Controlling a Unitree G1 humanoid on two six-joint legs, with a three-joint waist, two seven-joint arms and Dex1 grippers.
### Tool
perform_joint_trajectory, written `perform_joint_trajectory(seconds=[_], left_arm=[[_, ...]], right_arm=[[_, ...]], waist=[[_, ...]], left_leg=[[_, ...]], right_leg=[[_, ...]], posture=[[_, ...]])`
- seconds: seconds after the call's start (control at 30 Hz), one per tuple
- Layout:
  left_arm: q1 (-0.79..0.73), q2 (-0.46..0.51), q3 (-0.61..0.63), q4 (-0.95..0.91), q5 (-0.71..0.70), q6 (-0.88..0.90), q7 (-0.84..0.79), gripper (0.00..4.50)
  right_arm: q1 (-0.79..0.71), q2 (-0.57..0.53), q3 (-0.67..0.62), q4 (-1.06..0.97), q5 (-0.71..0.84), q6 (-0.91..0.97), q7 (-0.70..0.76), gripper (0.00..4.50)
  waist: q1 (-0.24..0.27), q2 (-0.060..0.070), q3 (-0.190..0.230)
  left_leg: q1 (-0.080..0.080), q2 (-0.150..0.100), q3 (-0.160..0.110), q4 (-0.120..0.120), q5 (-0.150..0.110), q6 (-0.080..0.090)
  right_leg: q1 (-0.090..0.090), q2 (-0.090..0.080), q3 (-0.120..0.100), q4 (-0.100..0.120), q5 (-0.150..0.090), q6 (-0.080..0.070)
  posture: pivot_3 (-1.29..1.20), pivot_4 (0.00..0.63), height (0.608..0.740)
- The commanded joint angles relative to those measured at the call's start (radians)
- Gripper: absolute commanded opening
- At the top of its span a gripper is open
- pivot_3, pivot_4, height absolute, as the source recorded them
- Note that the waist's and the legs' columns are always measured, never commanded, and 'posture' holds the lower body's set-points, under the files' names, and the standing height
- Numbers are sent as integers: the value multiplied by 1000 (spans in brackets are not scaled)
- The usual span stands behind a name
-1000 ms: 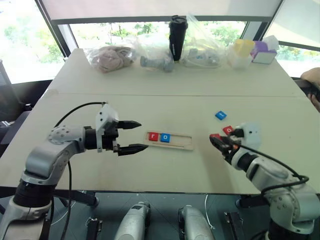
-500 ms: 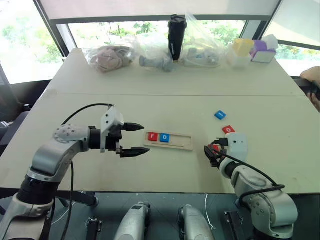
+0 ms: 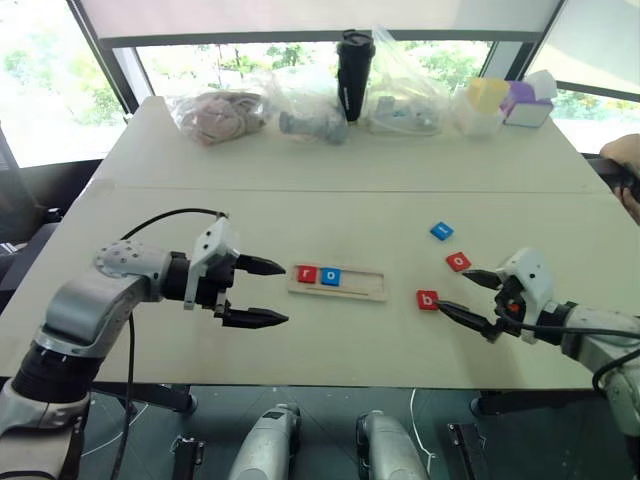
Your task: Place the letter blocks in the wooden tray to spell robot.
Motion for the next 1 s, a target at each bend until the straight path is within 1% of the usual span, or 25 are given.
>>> perform_joint_trajectory(seconds=[0.03,0.23,0.37,0.57,0.6,0.67,0.73,0.83,1.0], left_arm=[[-28,13,-2,5,7,-25,-28,4500],[-37,26,17,12,20,-45,-35,4500],[-34,26,35,6,14,-44,-10,4500],[-17,35,45,0,14,-42,10,4500],[-14,35,45,1,16,-44,12,4500],[-11,35,46,5,19,-47,16,4500],[-12,35,51,20,26,-51,23,4500],[-10,39,58,50,44,-68,30,4500],[1,46,79,71,54,-81,42,4500]], right_arm=[[-43,-46,52,92,-34,-128,116,4454],[-196,-56,169,316,-118,-274,210,4454],[-246,-41,223,386,-151,-333,250,4454],[-285,-36,267,451,-179,-385,291,4454],[-289,-35,271,462,-183,-393,295,4224],[-298,-34,280,481,-190,-411,308,3602],[-304,-31,282,488,-188,-420,317,2552],[-310,-24,270,478,-172,-409,317,1112],[-304,-26,249,393,-145,-355,302,1110]], waist=[[-1,0,0],[-1,0,0],[4,0,0],[4,0,0],[4,0,0],[4,0,0],[4,0,0],[4,0,0],[4,0,0]], left_leg=[[0,0,0,0,0,0],[0,0,1,0,0,0],[0,0,1,0,0,0],[0,0,0,0,0,0],[0,0,1,0,0,0],[0,0,1,0,0,0],[0,0,1,0,0,0],[0,0,1,0,0,0],[0,0,1,0,0,0]], right_leg=[[0,0,0,0,0,0],[-1,0,0,0,0,0],[-1,0,0,0,0,0],[-1,0,0,0,0,0],[-1,0,0,1,1,0],[-1,0,0,1,1,0],[-1,0,0,2,1,0],[-1,0,0,2,1,0],[-1,0,1,2,1,0]], posture=[[0,150,740],[0,150,740],[0,150,740],[0,150,740],[0,150,740],[0,150,740],[0,150,740],[0,150,740],[0,150,740]])
